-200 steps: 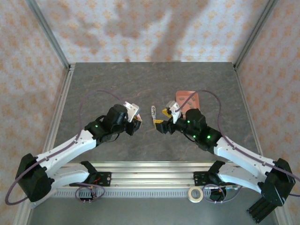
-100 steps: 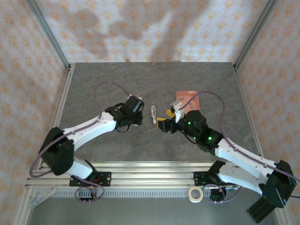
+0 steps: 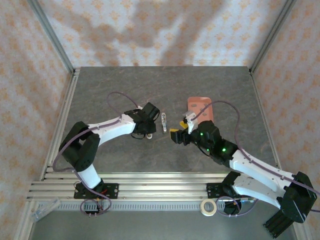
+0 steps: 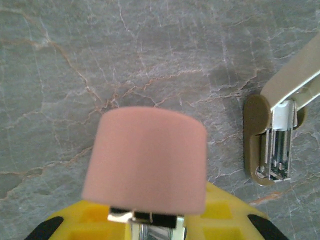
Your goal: Load the staples into the stapler
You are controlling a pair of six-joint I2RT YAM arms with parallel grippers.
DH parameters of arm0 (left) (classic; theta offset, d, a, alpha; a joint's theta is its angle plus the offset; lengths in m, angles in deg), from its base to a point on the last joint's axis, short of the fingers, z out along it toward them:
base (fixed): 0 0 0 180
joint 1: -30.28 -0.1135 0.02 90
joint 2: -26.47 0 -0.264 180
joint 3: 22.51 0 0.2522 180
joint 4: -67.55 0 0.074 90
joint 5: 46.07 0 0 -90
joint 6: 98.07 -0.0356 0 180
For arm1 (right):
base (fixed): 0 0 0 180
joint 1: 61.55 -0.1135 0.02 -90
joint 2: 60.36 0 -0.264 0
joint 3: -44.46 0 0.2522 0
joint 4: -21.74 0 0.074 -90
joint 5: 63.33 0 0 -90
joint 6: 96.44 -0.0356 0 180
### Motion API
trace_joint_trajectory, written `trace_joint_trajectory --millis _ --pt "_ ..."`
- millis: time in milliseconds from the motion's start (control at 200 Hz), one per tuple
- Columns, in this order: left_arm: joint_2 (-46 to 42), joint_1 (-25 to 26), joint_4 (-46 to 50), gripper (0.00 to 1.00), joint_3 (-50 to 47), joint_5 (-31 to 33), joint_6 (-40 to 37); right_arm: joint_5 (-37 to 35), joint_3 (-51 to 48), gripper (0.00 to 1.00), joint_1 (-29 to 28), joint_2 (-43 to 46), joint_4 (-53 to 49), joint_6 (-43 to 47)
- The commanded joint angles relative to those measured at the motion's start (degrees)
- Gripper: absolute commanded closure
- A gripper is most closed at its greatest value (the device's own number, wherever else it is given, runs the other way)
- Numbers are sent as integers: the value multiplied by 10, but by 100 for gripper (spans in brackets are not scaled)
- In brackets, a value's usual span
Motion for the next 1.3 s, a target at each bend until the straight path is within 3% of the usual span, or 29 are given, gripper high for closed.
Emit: trace_joint_trajectory --millis 0,440,771,1291 --pt "18 -2 4 78 9 -1 33 -13 -5 33 1 11 14 -4" --pt "64 -2 27 74 63 7 13 1 -8 34 1 21 10 -8" --pt "68 -5 43 70 71 56 -10 -1 -3 34 1 32 -14 -2" --pt "65 -6 33 47 63 48 -2 7 3 31 1 33 -22 -9"
